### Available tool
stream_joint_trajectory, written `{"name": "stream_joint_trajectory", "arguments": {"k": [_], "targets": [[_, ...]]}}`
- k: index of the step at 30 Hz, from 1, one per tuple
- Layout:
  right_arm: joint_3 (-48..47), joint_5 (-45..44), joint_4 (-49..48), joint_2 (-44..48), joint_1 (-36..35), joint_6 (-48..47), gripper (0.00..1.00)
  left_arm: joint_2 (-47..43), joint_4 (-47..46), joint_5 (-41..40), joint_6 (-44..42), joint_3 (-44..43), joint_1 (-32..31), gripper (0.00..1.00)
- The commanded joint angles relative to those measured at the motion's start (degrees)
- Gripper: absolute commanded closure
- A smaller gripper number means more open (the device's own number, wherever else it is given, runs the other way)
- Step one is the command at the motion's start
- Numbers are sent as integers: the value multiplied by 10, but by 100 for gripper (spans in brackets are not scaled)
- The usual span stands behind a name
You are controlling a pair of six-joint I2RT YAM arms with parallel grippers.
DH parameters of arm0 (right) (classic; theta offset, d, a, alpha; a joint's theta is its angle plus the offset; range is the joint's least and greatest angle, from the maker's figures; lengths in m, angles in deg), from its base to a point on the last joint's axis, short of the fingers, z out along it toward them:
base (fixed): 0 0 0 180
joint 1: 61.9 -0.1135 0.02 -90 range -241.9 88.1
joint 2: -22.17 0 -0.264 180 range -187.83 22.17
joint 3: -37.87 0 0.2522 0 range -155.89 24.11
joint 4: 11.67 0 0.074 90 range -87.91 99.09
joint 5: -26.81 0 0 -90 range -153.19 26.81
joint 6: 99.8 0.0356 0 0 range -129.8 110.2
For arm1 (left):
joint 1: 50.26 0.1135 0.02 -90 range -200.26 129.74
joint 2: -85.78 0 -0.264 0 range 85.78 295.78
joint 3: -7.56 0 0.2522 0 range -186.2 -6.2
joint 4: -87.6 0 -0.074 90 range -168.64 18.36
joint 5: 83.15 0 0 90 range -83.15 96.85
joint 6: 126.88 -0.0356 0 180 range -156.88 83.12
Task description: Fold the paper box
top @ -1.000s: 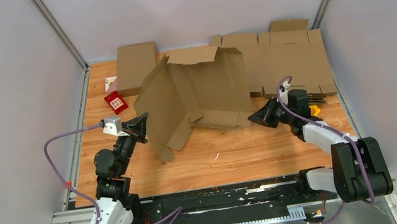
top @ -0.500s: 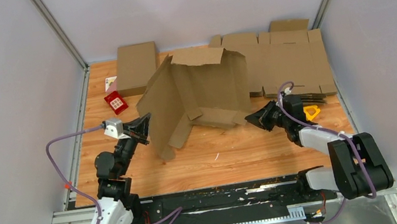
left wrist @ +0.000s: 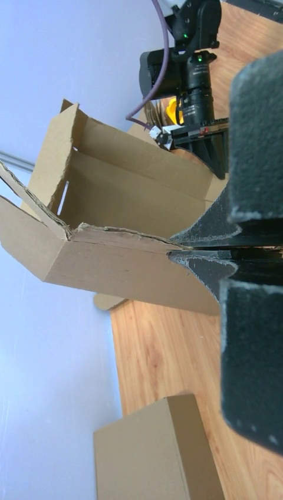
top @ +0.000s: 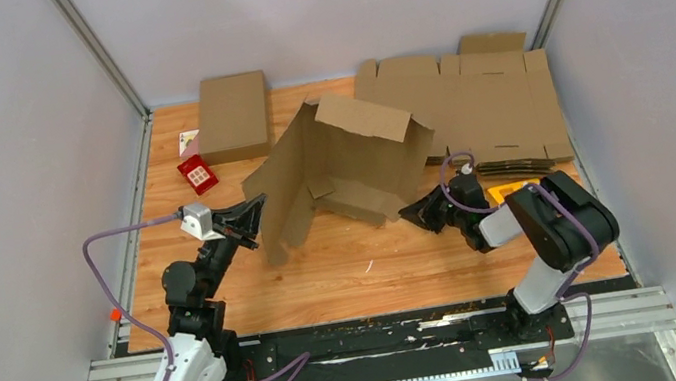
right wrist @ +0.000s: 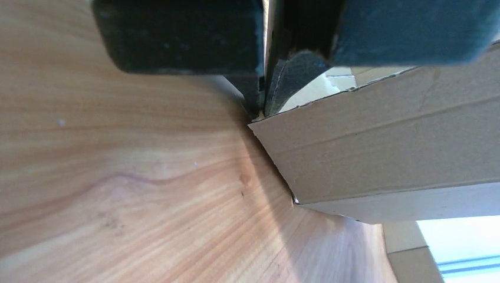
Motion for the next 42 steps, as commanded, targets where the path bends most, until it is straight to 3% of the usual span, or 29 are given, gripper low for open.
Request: {"name": "stream_joint_trajectory", "arguments": {"k": [1,5,13,23,30,35,42], "targets": [[28,-20,-206,-64,-17,72,100,2,-23,18,23,3,-7,100],[43,-27,-332,-121,-30,101,100,4,-8,11,22,3,-7,100],[51,-60,-400,-154,-54,113,100,14,4,8,20,-3,-7,100],[-7,-138,-250,-67,-110,81,98,27,-14,19,36,-1,-8,100],[-40,-157,-182,-59,-124,72,91,25,-3,16,33,-6,-8,100],[-20,-197,-135,-45,-124,73,94,6,20,7,20,-9,-8,100],[-32,-203,-41,68,-122,-119,64,11,24,10,16,-13,-8,100]]}}
